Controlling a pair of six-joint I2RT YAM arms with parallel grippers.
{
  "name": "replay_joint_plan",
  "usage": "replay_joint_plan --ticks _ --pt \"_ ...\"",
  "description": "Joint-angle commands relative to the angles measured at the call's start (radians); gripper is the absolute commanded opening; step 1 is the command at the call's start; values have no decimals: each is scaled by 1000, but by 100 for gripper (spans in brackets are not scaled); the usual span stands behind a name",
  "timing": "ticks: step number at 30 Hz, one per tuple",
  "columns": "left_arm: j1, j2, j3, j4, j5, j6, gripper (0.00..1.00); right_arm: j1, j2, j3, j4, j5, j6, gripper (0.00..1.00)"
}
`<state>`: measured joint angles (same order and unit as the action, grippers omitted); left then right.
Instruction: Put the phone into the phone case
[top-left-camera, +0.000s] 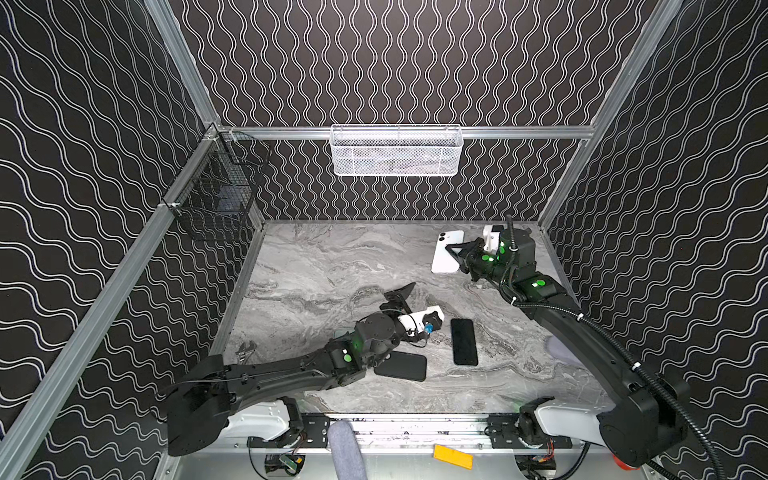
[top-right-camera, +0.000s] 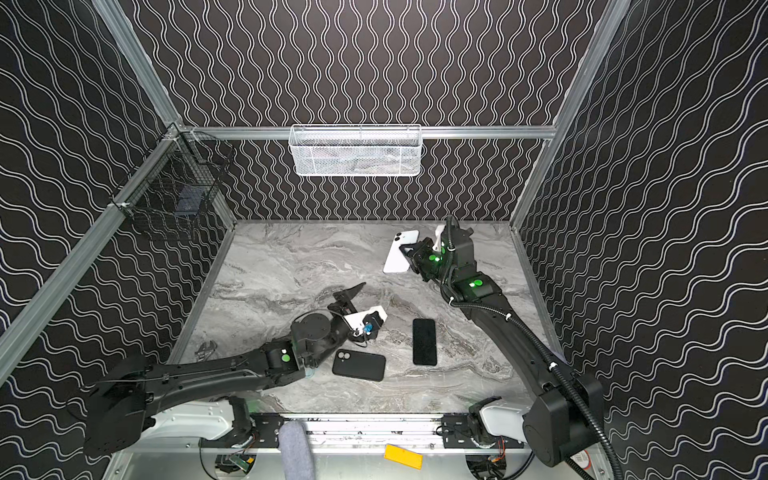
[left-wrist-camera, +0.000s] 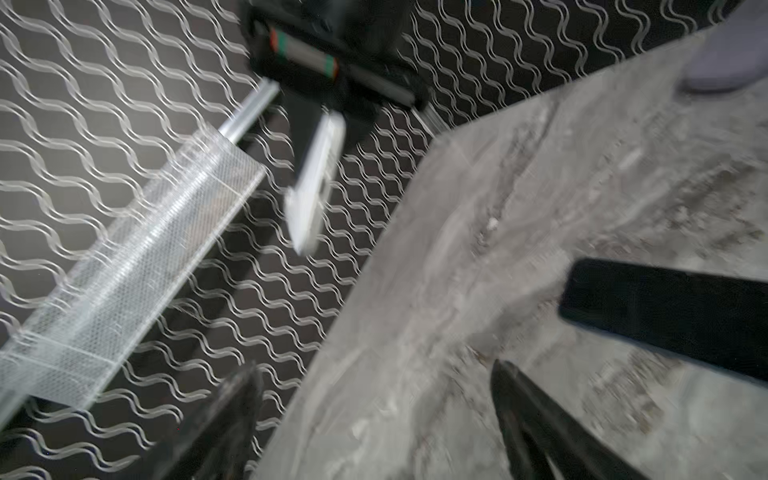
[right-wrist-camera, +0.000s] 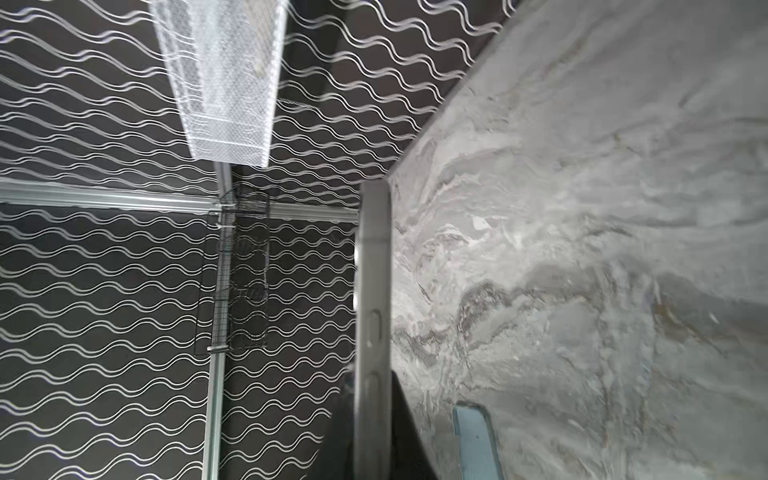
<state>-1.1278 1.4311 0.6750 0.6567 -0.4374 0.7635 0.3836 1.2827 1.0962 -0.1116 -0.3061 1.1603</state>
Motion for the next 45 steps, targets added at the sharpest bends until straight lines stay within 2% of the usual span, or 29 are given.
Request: replay_joint_plan --ticks 1,3,5,12,20,27,36,45 --pt "-14 72 -4 392 -47 258 88 -4 3 24 -78 -13 67 0" --pt "-27 129 1 507 -53 329 87 -5 0 26 -120 -1 74 0" --pt "-35 159 17 505 -34 345 86 -5 -4 27 -151 15 82 0" --pt "-35 179 50 449 -23 236 84 -5 -18 68 -295 97 89 0" --pt "-26 131 100 155 66 88 77 -5 -49 71 -330 133 117 0" --pt "-23 153 170 20 112 45 62 0 -49 59 -309 96 131 0" --pt "-18 220 206 55 73 85 58 12 -62 57 -311 91 135 0" --pt "1 238 223 57 71 59 44 27 -71 45 -304 88 136 0"
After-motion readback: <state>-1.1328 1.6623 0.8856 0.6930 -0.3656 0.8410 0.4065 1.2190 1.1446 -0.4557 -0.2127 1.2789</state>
